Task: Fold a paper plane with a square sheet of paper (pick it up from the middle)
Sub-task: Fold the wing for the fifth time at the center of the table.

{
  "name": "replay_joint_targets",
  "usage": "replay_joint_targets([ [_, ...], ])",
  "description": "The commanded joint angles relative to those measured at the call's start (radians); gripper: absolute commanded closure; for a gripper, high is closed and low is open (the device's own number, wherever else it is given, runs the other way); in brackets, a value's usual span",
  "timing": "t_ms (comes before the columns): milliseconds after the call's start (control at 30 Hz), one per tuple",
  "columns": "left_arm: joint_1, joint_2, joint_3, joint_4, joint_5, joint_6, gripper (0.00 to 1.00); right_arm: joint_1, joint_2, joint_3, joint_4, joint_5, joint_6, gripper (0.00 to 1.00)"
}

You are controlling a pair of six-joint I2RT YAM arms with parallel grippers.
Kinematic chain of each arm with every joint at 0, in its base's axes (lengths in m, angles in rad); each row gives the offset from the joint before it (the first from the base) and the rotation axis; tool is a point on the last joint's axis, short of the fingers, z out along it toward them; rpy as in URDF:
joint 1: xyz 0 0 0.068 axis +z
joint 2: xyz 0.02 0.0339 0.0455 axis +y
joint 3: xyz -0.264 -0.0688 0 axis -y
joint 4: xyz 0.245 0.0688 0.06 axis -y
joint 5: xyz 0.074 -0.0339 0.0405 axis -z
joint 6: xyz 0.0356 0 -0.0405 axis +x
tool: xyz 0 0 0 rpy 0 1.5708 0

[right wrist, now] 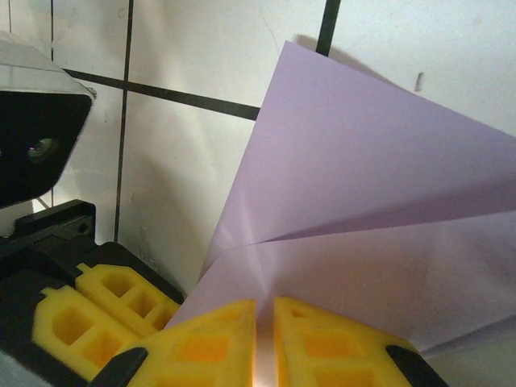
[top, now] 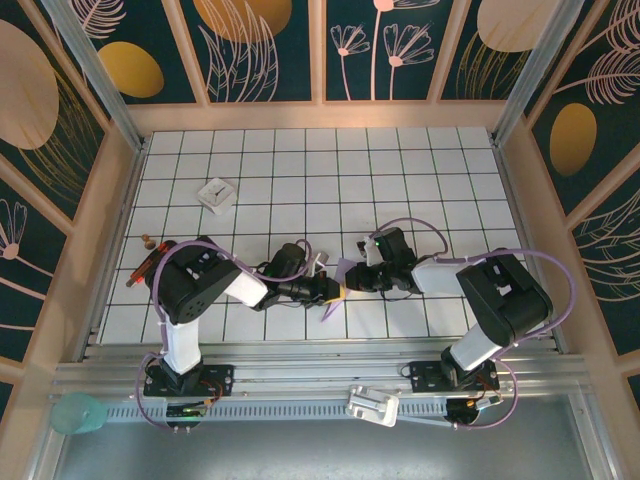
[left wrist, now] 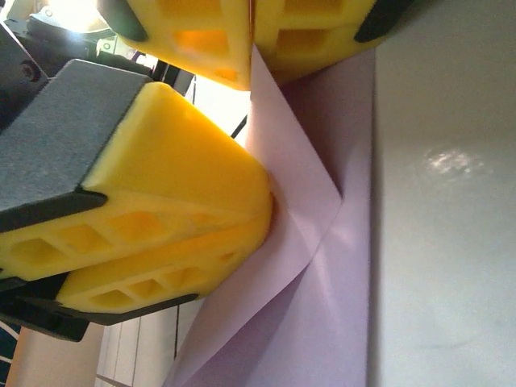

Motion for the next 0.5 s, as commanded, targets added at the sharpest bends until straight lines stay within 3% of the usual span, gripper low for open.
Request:
replay_joint_targets([
  [0,0.005,-0.019,-0.006,-0.151,-0.050,0.030,0.85,-0.005,0.038,-0.004,-0.060,0.043,-0.041,0.86],
  [467,0.004,-0.187,0.029,-0.381,-0.092,0.141,0.66,-0.004,0.041,-0.008,-0.066,0.042,-0.047,0.86],
])
